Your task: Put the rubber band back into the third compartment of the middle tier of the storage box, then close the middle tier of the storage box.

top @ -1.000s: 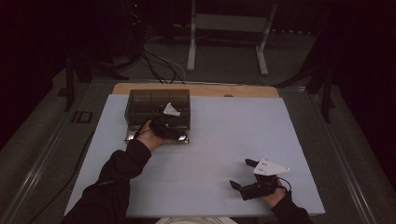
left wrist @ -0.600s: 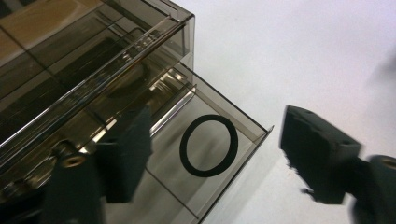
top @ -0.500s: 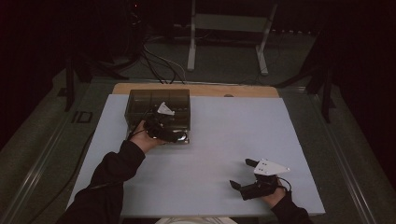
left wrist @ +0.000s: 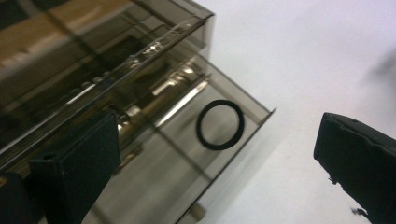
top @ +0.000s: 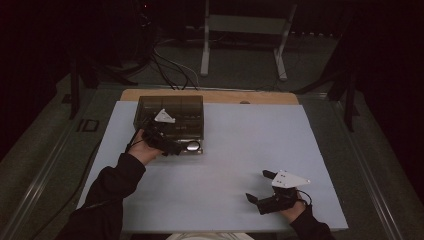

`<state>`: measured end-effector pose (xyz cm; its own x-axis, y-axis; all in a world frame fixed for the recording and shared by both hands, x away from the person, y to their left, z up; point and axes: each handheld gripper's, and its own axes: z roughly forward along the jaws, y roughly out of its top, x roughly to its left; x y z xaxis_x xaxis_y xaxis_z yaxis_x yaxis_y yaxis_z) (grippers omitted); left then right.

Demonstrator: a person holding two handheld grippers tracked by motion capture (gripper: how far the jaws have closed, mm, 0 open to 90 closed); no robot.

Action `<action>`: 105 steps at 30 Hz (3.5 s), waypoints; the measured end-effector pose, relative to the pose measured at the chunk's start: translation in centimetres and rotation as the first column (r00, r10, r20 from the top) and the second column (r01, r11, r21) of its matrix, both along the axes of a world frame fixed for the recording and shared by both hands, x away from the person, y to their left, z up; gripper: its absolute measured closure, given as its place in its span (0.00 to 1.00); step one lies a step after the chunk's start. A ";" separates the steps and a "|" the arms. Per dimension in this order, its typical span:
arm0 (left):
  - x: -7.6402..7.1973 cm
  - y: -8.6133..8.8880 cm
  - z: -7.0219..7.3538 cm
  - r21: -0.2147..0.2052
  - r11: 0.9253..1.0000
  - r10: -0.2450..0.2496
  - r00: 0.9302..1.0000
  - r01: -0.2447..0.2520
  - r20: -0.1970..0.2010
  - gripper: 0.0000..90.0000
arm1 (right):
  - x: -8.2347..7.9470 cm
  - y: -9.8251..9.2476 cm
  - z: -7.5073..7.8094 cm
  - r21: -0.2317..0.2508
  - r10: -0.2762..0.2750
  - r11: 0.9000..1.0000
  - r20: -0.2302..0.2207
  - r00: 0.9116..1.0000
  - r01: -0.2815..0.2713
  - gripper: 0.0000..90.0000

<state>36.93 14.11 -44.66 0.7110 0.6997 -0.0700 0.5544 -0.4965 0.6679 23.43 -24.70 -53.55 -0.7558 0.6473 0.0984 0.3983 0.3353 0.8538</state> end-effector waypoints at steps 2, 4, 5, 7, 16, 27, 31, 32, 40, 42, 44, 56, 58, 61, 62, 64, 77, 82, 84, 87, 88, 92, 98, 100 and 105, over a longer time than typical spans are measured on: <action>-0.1 0.2 0.0 0.001 1.000 0.006 1.000 -0.006 0.000 0.02 | 0.0 0.0 0.0 0.000 0.000 1.000 0.000 1.000 0.000 0.00; -0.3 0.7 0.1 -0.005 1.000 0.022 1.000 -0.022 0.003 0.02 | 0.0 0.0 0.0 0.000 0.000 1.000 0.000 1.000 0.000 0.00; -0.4 0.9 0.1 -0.005 1.000 0.025 1.000 -0.025 0.003 0.02 | 0.0 0.0 0.0 0.000 0.000 1.000 0.000 1.000 0.000 0.00; -0.7 1.2 0.1 -0.008 1.000 0.025 1.000 -0.025 0.009 0.02 | 0.0 0.0 0.0 0.000 -0.001 1.000 0.000 1.000 0.001 0.00; -2.1 2.1 0.3 0.010 0.999 0.038 0.999 -0.038 0.030 0.02 | 0.0 0.0 0.0 -0.002 -0.002 1.000 0.000 1.000 0.002 0.00; -3.9 3.7 0.8 0.002 0.997 0.076 0.994 -0.076 0.080 0.02 | 0.0 0.0 0.0 0.000 -0.002 1.000 -0.001 1.000 0.002 0.00; -4.5 4.3 0.9 0.000 0.996 0.090 0.992 -0.090 0.094 0.02 | 0.1 0.0 0.0 -0.001 -0.001 1.000 0.000 1.000 0.001 0.00; -4.5 4.3 0.9 0.000 0.996 0.090 0.992 -0.090 0.094 0.02 | 0.1 0.0 0.0 -0.002 -0.001 1.000 0.001 1.000 0.001 0.00; -5.6 5.1 0.1 0.001 0.992 0.125 0.984 -0.126 0.124 0.02 | 0.1 0.1 -0.1 -0.004 0.000 1.000 -0.001 1.000 0.000 0.00; -5.8 5.2 -0.2 0.008 0.991 0.132 0.983 -0.134 0.130 0.02 | 0.1 0.1 -0.1 -0.004 -0.001 1.000 -0.001 1.000 0.001 0.00; -6.1 5.3 -0.5 0.005 0.990 0.136 0.982 -0.138 0.133 0.02 | 0.1 0.1 -0.1 -0.003 0.000 1.000 0.000 1.000 0.000 0.00; -7.6 5.7 -2.8 -0.001 0.980 0.198 0.966 -0.201 0.166 0.02 | 0.1 0.1 -0.1 -0.005 0.001 1.000 -0.001 1.000 -0.001 0.00; -7.9 5.9 -3.1 -0.003 0.978 0.207 0.964 -0.209 0.170 0.02 | 0.1 0.1 -0.1 -0.006 0.001 1.000 -0.001 1.000 -0.001 0.00; -8.1 6.0 -3.8 -0.009 0.975 0.221 0.961 -0.222 0.164 0.02 | 0.1 0.1 -0.1 -0.006 0.001 1.000 -0.002 1.000 -0.001 0.00; -8.1 6.0 -4.0 -0.012 0.974 0.226 0.961 -0.227 0.158 0.02 | 0.1 0.1 -0.1 -0.006 0.002 1.000 -0.001 1.000 -0.002 0.00; -8.3 6.0 -4.4 -0.009 0.974 0.224 0.962 -0.225 0.158 0.02 | 0.1 0.1 -0.1 -0.006 0.002 1.000 -0.001 1.000 -0.002 0.00; -8.5 5.2 -6.3 0.013 0.956 0.286 0.942 -0.292 0.177 0.02 | 0.1 0.1 -0.1 -0.006 0.002 1.000 -0.007 1.000 -0.002 0.00; -8.5 4.9 -7.1 0.034 0.948 0.308 0.938 -0.317 0.161 0.02 | 0.1 0.2 -0.2 -0.010 0.005 1.000 -0.004 1.000 -0.005 0.00; -8.6 4.9 -7.3 0.033 0.941 0.328 0.931 -0.338 0.161 0.02 | 0.1 0.2 -0.1 -0.010 0.005 1.000 -0.004 1.000 -0.005 0.00; -8.6 4.9 -7.3 0.040 0.937 0.336 0.928 -0.346 0.162 0.02 | 0.1 0.2 -0.1 -0.011 0.005 1.000 -0.003 1.000 -0.005 0.00; -8.5 4.9 -7.4 0.040 0.937 0.337 0.929 -0.346 0.152 0.02 | 0.1 0.2 -0.1 -0.013 0.005 1.000 -0.003 1.000 -0.006 0.00; -8.4 4.8 -7.5 0.048 0.932 0.351 0.928 -0.359 0.124 0.02 | 0.1 0.1 -0.1 -0.014 0.006 1.000 -0.002 1.000 -0.006 0.00; -8.3 4.6 -7.6 0.059 0.933 0.348 0.931 -0.355 0.113 0.03 | 0.1 0.2 -0.1 -0.015 0.009 1.000 -0.003 1.000 -0.009 0.00; -8.4 4.4 -7.8 0.084 0.935 0.333 0.935 -0.344 0.118 0.03 | 0.1 0.3 -0.2 -0.017 0.009 1.000 -0.006 1.000 -0.009 0.00; -8.5 4.0 -8.0 0.111 0.941 0.308 0.944 -0.321 0.121 0.03 | 0.1 0.3 -0.1 -0.016 0.010 1.000 -0.005 1.000 -0.010 0.00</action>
<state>28.46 18.09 -52.64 0.4522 0.8869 0.0946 0.6290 -0.3923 0.6712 23.52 -24.40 -53.68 -0.7618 0.6413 0.0915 0.3990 0.3532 0.8462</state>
